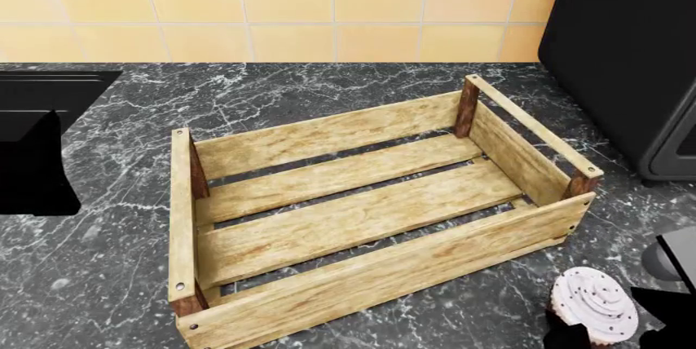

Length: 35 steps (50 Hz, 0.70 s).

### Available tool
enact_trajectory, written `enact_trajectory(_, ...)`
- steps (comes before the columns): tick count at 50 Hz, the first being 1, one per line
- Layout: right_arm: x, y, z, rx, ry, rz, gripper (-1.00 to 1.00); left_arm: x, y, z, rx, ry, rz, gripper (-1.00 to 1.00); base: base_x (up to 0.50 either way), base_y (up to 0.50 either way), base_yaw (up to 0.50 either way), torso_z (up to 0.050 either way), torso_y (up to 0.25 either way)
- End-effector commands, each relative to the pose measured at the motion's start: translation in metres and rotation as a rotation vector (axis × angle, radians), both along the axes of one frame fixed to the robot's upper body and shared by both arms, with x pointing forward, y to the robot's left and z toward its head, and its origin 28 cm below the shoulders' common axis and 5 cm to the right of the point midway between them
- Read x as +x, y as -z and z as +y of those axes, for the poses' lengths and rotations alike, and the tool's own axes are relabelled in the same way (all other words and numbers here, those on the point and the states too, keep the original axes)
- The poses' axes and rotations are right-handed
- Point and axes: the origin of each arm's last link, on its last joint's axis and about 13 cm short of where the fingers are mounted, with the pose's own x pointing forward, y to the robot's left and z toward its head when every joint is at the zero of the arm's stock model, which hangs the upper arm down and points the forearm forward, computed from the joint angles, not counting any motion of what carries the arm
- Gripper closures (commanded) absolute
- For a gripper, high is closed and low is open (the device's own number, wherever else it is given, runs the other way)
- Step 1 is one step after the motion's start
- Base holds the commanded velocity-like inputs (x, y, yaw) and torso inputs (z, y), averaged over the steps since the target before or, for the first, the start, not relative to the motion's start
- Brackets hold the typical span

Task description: Move the fresh-baked cupcake off the tray onto the counter, and place the bowl used for mixing into the sink.

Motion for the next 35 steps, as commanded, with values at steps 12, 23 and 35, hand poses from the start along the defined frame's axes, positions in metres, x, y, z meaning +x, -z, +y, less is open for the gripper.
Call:
enact_trajectory(12,-0.003,-0.017,0.005,0.09,-0.009,-0.119,-1.0,0.001,0.002,0.0,-0.004,-0.002,0.002,-1.0,0.0,0.0,0.0,0.0,0.0)
enact_trajectory(23,-0.009,-0.033,0.008,0.133,-0.04,-0.239,-1.0,0.001,0.001,0.001,-0.006,-0.002,0.0,-1.0,0.0,0.0,0.0,0.0,0.0)
enact_trajectory(35,-0.007,-0.048,0.006,0.115,-0.053,-0.48,-1.0,-0.001,0.001,0.002,-0.017,-0.005,-0.007,-1.0,0.0,0.0,0.0,0.0,0.0)
